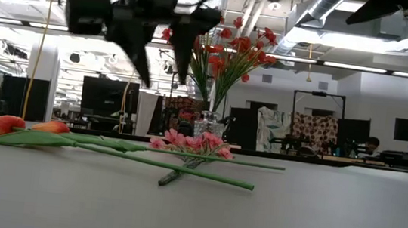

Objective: Sort flowers into vase by color
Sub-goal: Put the top orange tulip flower into the yellow vase

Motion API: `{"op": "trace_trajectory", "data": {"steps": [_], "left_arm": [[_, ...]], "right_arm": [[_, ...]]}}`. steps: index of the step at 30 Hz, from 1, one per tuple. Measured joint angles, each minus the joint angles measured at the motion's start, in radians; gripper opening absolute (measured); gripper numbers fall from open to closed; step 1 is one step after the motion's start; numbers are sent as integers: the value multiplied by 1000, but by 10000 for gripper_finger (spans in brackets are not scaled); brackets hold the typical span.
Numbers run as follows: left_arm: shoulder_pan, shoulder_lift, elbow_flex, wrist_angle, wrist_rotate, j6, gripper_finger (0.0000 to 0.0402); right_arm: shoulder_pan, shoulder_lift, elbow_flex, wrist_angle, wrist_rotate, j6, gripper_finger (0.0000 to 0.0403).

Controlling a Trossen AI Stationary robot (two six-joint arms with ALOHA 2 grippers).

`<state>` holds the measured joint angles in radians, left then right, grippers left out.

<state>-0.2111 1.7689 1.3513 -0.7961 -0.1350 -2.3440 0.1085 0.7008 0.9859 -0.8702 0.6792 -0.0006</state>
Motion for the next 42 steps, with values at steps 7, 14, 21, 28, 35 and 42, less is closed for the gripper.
{"op": "trace_trajectory", "data": {"steps": [7,14,21,28,35,42], "left_arm": [[9,1,-75,0,-3,-24,200],[11,1,-156,29,-8,-24,200],[22,1,-247,160,-9,-32,200],[50,1,-312,242,-6,-33,200],[86,1,-322,246,-7,26,196],[120,1,-322,223,-8,135,139]], "right_arm": [[0,0,0,-14,0,0,38],[0,0,0,-13,0,1,38],[0,0,0,-12,-1,1,38],[0,0,0,-12,-1,1,38],[0,0,0,-12,-2,1,38],[0,0,0,-12,-2,1,38]]}}
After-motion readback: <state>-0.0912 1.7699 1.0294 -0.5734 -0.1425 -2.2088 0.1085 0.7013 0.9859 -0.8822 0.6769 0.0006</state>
